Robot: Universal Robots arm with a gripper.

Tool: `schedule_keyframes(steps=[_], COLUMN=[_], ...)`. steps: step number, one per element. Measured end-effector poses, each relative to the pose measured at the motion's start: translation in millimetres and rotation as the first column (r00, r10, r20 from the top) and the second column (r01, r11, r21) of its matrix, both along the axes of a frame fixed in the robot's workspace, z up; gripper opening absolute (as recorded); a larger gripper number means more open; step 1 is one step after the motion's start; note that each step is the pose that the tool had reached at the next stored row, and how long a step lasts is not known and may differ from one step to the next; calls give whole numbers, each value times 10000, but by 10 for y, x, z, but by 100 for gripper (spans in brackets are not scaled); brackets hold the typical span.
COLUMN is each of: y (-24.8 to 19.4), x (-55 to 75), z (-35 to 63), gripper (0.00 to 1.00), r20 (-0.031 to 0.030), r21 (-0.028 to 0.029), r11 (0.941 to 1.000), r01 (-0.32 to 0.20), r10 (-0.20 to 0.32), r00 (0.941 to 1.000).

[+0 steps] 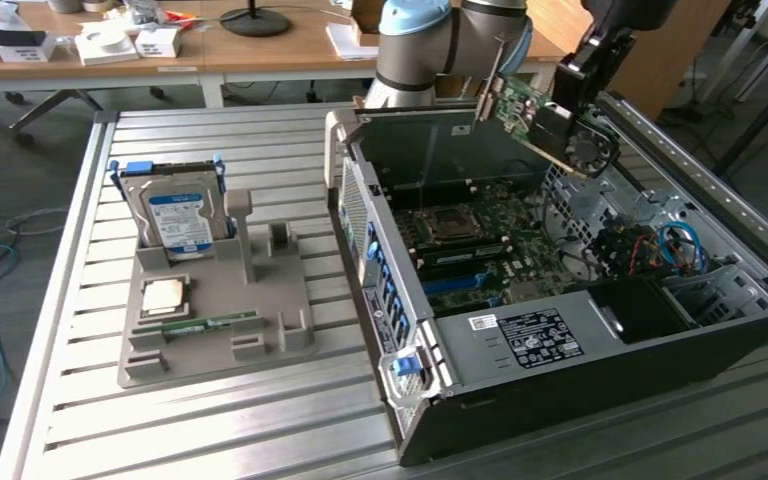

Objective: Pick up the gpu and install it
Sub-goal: 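Insert the gpu into the slot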

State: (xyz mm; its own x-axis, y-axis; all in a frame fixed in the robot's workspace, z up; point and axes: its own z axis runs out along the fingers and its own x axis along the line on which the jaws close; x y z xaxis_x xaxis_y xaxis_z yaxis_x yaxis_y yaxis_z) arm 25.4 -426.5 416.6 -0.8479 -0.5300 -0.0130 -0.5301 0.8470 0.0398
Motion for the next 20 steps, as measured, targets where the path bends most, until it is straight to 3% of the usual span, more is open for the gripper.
schedule_keyframes(steps=[5,10,14,20], y=[0,0,0,0], x=[0,0,0,0], z=[-7,-13,-18,-27], gripper=[26,26,26,26], r20=[0,0,0,0], r21=[1,1,0,1], r11=[9958,9833,9678,9344], r01=[-915,-1817,-2518,-3562], r10=[915,1817,2518,3562], r00=[9958,9833,9678,9344])
